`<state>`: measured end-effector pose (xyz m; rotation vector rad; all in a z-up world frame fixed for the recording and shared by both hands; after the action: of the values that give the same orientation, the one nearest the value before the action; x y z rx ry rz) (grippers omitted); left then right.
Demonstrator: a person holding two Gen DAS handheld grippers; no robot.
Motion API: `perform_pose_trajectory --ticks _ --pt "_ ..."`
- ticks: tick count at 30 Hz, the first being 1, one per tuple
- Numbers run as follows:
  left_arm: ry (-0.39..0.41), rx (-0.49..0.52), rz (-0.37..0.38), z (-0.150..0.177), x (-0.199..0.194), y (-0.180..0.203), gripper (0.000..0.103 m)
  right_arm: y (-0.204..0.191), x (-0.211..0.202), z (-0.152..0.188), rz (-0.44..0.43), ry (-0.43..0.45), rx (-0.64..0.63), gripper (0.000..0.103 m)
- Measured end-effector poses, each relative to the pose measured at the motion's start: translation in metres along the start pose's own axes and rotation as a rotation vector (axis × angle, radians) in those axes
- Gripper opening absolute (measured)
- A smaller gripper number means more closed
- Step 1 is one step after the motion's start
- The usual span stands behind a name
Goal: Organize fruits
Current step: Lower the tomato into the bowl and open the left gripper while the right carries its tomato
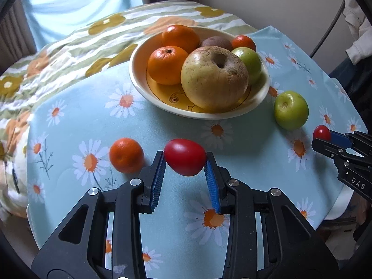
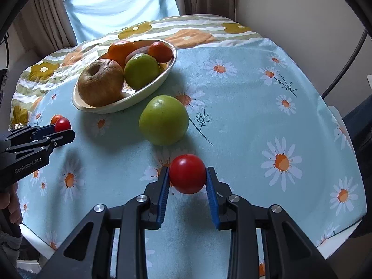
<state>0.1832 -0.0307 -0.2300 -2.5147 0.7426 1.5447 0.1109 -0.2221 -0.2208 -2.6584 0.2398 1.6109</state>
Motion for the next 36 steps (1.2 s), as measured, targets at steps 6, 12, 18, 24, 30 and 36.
perform_pose_trajectory --ticks 6,12,18,24,30,36 --pt "0.043 -0.069 -0.041 0.001 -0.029 0.001 0.039 0.003 -0.013 -0.012 -0.039 0.025 -0.052 0.029" --pt "0.116 -0.153 -0.097 -0.012 -0.058 0.009 0.039 0.008 -0.032 -0.030 -0.094 0.066 -0.116 0.029" --pt "0.200 -0.195 -0.149 -0.037 -0.085 0.021 0.039 0.015 -0.052 -0.059 -0.170 0.119 -0.202 0.029" --pt "0.257 -0.202 -0.139 -0.068 -0.093 0.033 0.039 0.014 -0.061 -0.096 -0.221 0.164 -0.296 0.029" --pt "0.257 -0.147 -0.107 -0.102 -0.078 0.034 0.039 0.006 -0.057 -0.130 -0.245 0.185 -0.302 0.029" --pt "0.203 -0.089 -0.070 -0.127 -0.044 0.026 0.039 -0.001 -0.044 -0.153 -0.241 0.177 -0.252 0.029"
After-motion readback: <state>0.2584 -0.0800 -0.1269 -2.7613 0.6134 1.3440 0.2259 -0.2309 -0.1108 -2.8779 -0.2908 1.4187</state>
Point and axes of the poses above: each gripper's, at about its wrist camera, not at the fingertips, and x roughly the way its jaws point, y to its right, z to its underside, the point moved 4 cm from there along x, roughly the way its jaws point, and after that the axes turned 9 degrees about z, right-handed, at the moved point
